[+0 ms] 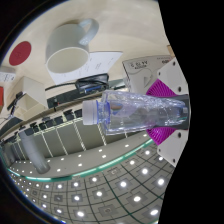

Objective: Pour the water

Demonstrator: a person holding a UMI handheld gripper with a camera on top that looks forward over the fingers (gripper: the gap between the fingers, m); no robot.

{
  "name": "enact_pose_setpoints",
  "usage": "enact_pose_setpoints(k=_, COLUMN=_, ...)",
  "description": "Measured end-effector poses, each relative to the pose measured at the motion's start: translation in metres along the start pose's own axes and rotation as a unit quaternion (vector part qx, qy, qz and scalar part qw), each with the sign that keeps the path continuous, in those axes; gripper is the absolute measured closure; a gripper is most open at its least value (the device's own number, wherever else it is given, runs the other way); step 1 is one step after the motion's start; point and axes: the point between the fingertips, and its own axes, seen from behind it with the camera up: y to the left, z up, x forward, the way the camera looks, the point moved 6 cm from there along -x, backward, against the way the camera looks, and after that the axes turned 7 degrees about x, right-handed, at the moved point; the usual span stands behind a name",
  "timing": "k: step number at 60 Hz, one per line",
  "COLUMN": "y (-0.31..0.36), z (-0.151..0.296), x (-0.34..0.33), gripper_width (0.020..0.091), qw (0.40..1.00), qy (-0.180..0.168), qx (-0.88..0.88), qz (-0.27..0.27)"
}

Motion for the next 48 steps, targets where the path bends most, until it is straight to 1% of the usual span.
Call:
enact_pose_setpoints(k=4, y=-0.011, z=0.008, x=0.011, gripper_width=0.0762, qw=0.998, qy=0.004, qx=0.067, qz=0.003)
enact_pose_setpoints(k=9, y=-0.021, z=0.017, x=0.013, gripper_width=0.0761, qw=0.993, qy=-0.001, qx=0.118, qz=0.005)
enact_pose_setpoints(k=16, y=-0.028, z=0.025, x=0.012, gripper_width=0.0762, qw=0.992, qy=-0.001, qx=0.127, qz=-0.006)
enact_pose_setpoints(k=23, y=-0.027, z=0.027, x=0.009, gripper_width=0.0761, qw=0.993, qy=0.009, qx=0.12, qz=-0.021)
enact_pose_setpoints(k=31, y=-0.012, z=0.022, x=0.012, gripper_width=0.076, qw=0.998, qy=0.034, qx=0.006, qz=-0.046)
enact_pose_setpoints(k=32, y=-0.003, z=0.023, x=0.003, gripper_width=0.076, qw=0.998, qy=0.037, qx=-0.01, qz=-0.046)
enact_pose_setpoints(k=38, y=0.027, z=0.025, x=0.011, gripper_width=0.0761, qw=0.988, qy=0.049, qx=-0.139, qz=-0.041)
enact_pose_setpoints(k=41, y=0.052, z=0.031, x=0.005, gripper_width=0.076, qw=0.976, qy=0.049, qx=-0.207, qz=-0.037)
enact_pose_setpoints(k=48, y=0.106, z=0.055, x=0.0, gripper_width=0.076, qw=0.933, qy=0.028, qx=-0.359, qz=-0.023)
